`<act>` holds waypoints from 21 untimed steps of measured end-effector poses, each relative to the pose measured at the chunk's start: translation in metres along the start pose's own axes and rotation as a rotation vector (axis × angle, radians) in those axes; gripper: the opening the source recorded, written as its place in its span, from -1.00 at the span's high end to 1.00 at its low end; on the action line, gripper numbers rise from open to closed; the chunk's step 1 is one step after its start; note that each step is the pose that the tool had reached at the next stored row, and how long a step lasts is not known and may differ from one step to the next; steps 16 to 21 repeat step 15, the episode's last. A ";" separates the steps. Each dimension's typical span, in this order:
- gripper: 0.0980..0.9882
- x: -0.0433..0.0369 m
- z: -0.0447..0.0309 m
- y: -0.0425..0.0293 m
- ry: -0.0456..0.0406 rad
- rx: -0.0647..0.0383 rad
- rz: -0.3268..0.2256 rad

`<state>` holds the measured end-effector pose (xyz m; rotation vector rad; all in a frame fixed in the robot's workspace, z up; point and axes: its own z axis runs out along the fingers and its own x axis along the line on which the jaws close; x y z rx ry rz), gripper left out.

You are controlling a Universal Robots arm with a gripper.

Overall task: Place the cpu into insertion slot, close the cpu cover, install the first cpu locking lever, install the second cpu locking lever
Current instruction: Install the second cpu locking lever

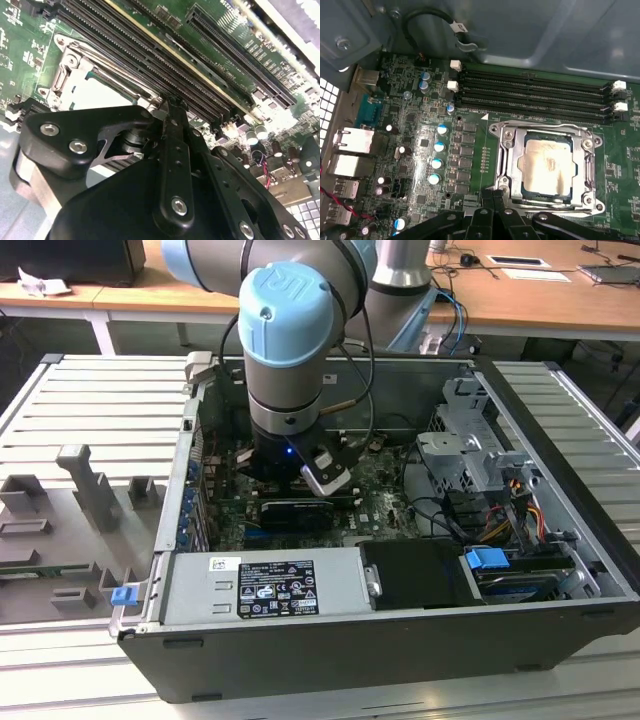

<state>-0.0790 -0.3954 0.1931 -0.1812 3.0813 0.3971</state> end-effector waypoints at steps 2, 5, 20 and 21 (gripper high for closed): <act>0.98 0.0015 -0.0004 0.0002 0.0001 0.000 0.000; 0.98 0.0015 -0.0069 0.0020 -0.0007 0.000 0.000; 0.98 0.0011 -0.0182 0.0048 0.0000 0.001 0.000; 0.98 0.0011 -0.0182 0.0048 0.0000 0.001 0.000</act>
